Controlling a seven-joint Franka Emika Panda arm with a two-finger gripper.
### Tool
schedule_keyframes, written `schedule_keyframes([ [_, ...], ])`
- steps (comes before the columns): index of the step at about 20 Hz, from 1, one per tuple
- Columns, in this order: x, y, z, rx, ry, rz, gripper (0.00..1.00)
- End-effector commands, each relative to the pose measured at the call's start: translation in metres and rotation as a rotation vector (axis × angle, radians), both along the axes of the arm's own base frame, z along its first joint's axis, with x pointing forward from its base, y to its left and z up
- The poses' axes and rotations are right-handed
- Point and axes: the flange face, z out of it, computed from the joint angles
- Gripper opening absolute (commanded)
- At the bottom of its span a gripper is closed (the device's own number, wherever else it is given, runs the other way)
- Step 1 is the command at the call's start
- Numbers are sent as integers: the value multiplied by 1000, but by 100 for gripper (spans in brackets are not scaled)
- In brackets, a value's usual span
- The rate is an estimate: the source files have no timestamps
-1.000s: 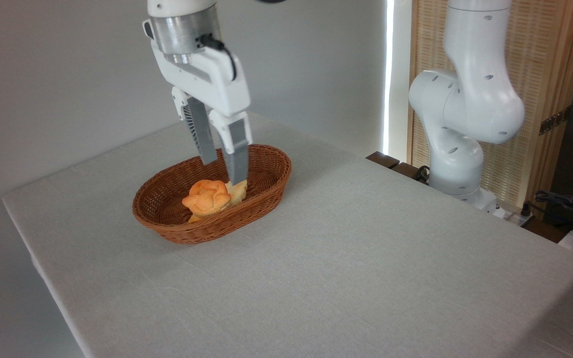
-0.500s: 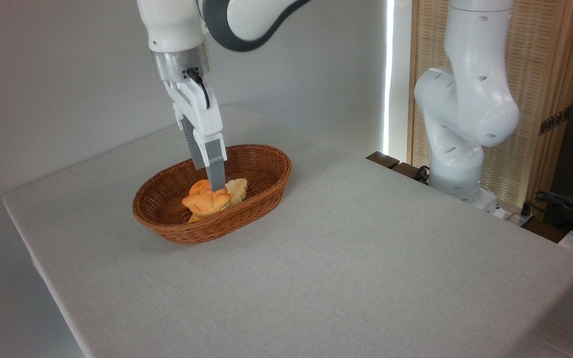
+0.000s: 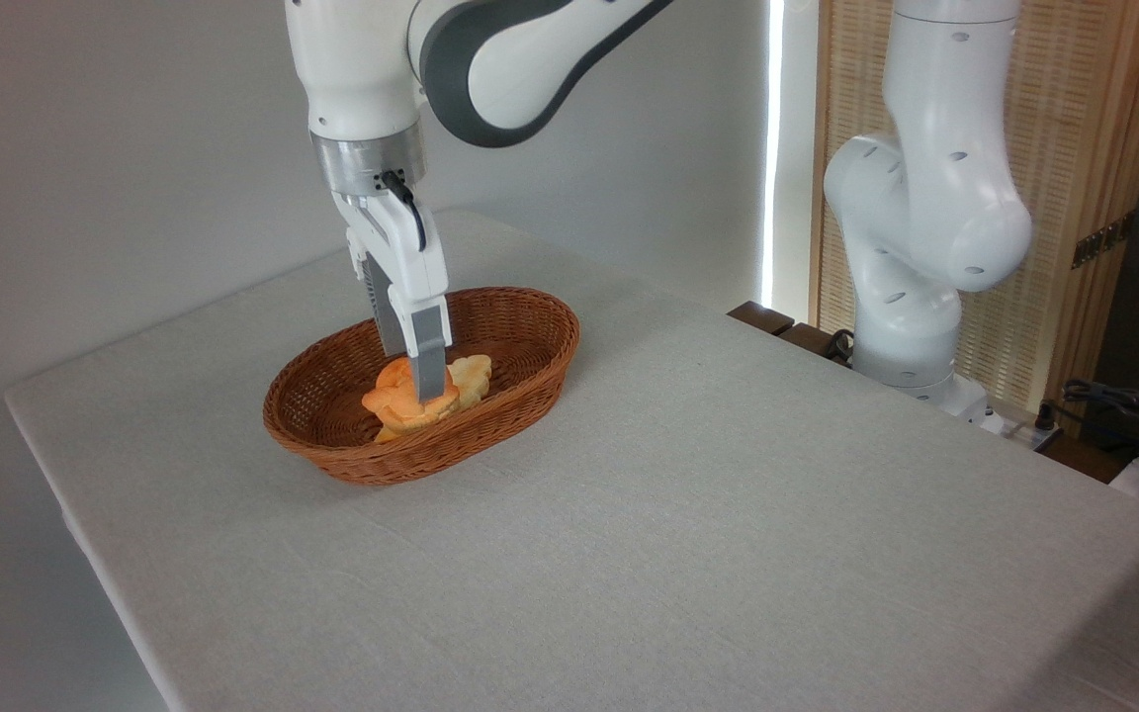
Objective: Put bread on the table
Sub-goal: 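Lower the gripper into the basket and close on the orange roll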
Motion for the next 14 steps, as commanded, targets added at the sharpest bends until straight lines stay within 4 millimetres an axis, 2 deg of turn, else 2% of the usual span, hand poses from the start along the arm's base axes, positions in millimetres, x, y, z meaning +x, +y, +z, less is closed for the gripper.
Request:
schedule_keyframes([
  [1,-9,-4,-7,-13,-19,-14,100],
  [5,-10,-3,-11,-11,-13,-12,98],
  [6,-10,-3,-11,-9,-12,-13,83],
  [8,-10,-2,-11,-9,-12,-11,60],
  [10,-9,-2,-13,-7,-11,-12,45],
  [12,-9,-3,-14,-8,-14,-14,37],
  [14,-9,-2,-15,-9,-21,-14,35],
])
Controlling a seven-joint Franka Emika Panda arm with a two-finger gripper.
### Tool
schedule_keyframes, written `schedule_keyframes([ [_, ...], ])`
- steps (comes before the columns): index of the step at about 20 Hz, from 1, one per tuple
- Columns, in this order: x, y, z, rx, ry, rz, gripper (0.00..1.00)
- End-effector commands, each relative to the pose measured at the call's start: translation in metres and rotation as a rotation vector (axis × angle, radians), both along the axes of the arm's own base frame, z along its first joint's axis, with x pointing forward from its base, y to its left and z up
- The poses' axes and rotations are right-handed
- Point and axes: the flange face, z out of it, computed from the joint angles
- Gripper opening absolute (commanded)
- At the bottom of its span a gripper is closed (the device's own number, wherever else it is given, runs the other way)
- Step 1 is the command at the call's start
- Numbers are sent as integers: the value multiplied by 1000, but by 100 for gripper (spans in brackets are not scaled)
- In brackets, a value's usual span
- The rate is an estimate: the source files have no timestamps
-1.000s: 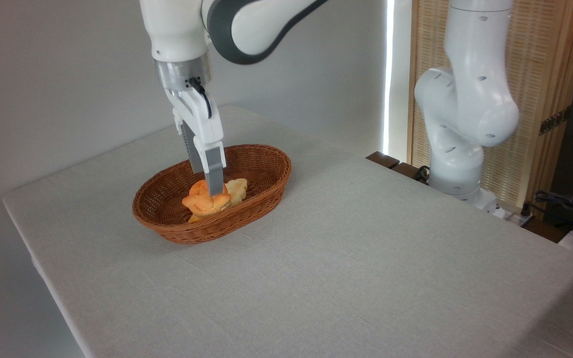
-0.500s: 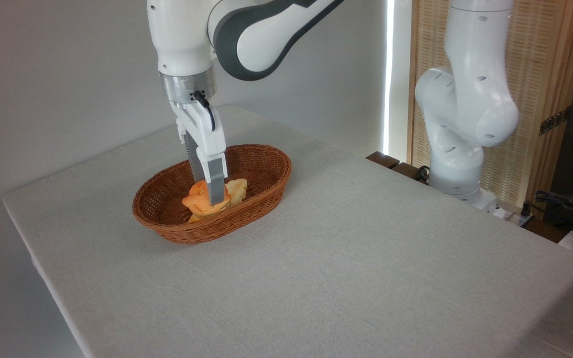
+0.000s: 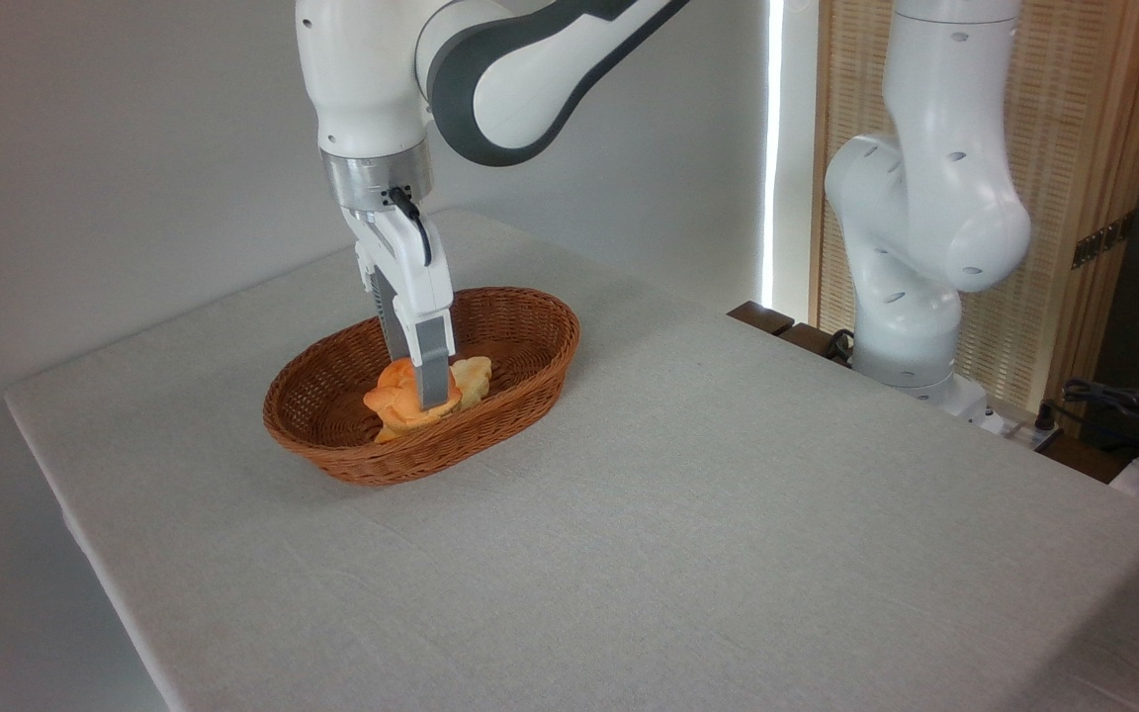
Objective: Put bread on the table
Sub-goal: 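Lower the gripper into the basket and close on the orange roll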
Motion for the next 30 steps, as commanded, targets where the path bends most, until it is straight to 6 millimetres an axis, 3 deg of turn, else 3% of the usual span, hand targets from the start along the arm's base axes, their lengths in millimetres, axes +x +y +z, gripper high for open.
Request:
schedule_keyframes([
  [1,-4,1,-5,-14,-35,-5,35],
  [8,-9,-7,-11,-2,-78,-34,25],
  [18,-12,-9,-5,-4,-82,-40,21],
  [24,-13,-6,2,-10,-87,-29,20],
  [30,-14,7,25,-27,-97,3,25],
])
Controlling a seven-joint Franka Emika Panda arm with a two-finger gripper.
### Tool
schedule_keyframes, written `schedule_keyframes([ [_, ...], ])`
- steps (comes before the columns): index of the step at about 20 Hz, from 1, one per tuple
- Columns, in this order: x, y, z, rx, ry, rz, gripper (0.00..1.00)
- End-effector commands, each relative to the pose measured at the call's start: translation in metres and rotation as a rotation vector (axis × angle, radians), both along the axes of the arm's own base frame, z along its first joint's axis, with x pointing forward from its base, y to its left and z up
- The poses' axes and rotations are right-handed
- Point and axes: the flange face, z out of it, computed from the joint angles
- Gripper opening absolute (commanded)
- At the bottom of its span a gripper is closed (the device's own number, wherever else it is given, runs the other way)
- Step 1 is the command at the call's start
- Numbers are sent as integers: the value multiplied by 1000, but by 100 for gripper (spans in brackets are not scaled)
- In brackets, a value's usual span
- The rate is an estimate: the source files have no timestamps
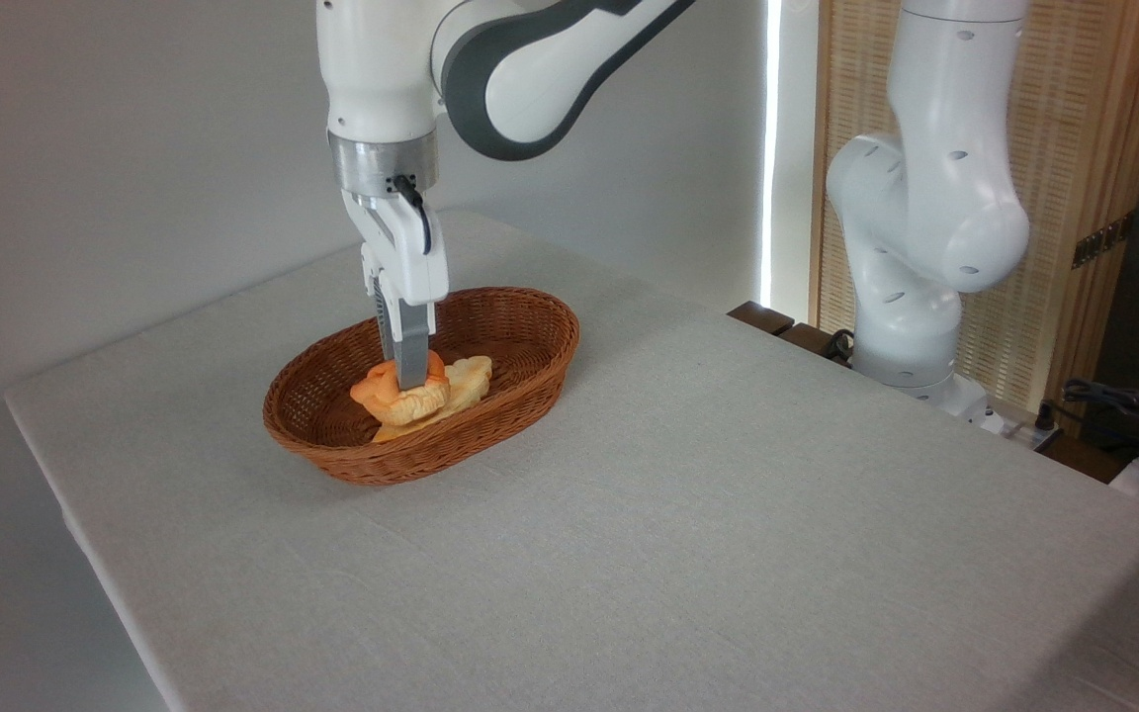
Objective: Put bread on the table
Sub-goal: 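Lift the orange roll out of the basket and lower it onto the table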
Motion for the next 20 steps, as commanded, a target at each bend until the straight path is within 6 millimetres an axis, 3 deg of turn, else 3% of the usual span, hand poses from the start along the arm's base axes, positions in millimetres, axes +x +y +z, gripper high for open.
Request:
schedule_keyframes([
  [1,-6,9,18,-11,1,14,25],
  [5,3,26,40,0,18,37,25],
  [10,19,74,75,-19,-5,105,25],
  [14,25,107,73,64,-28,51,26],
  [19,42,154,44,161,2,55,36],
  [20,44,159,33,169,23,51,43],
])
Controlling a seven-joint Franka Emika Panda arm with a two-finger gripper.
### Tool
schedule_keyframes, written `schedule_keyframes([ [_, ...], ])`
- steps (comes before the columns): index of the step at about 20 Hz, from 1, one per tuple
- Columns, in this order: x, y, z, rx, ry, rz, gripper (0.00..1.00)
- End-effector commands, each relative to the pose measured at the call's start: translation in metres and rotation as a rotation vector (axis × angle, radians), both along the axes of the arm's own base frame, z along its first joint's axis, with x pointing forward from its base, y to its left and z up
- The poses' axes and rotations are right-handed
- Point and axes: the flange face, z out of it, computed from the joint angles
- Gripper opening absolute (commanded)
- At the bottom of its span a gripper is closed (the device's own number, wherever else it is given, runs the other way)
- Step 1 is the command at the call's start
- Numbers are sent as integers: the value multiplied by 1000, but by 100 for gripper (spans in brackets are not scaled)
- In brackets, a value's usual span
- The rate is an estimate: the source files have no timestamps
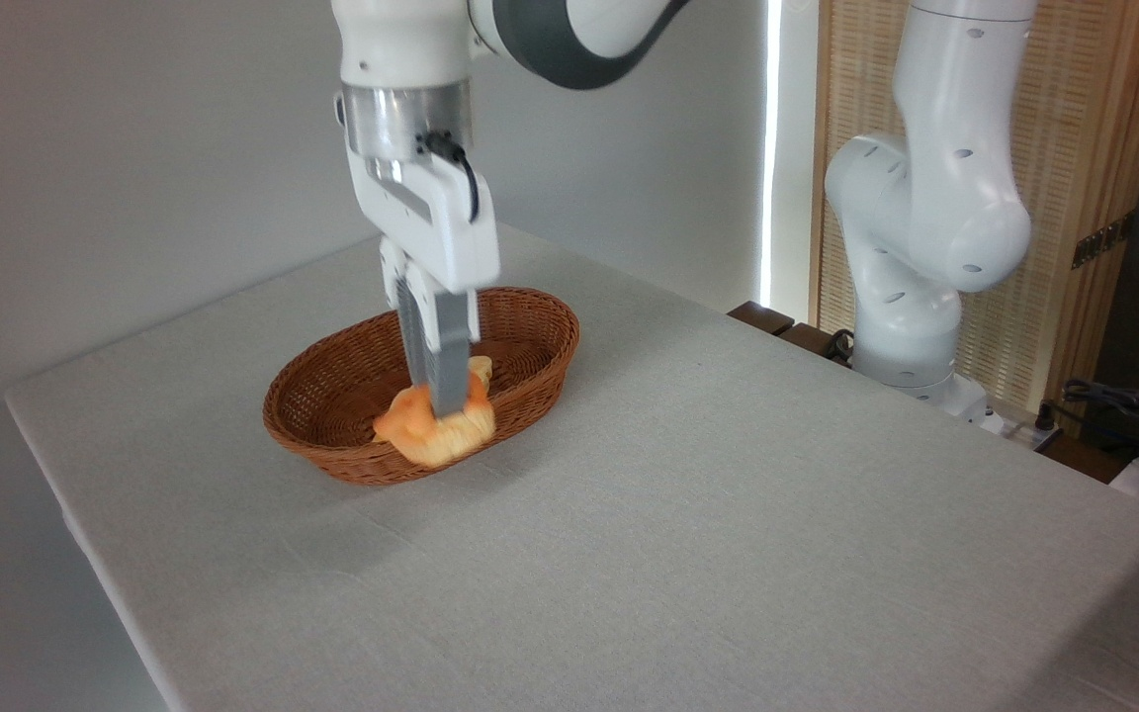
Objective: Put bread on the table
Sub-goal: 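Lift the orange roll out of the basket and lower it onto the table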
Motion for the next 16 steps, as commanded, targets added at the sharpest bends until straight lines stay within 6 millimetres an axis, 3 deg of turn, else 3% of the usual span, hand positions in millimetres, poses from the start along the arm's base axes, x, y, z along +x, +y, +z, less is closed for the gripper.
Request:
schedule_keyframes([
  [1,10,25,-30,44,53,-15,47],
  [4,14,23,-52,58,87,-20,81],
  [5,15,23,-54,59,89,-18,81],
  [8,17,24,-60,86,92,-30,97],
  [16,17,17,-69,102,106,-43,100],
])
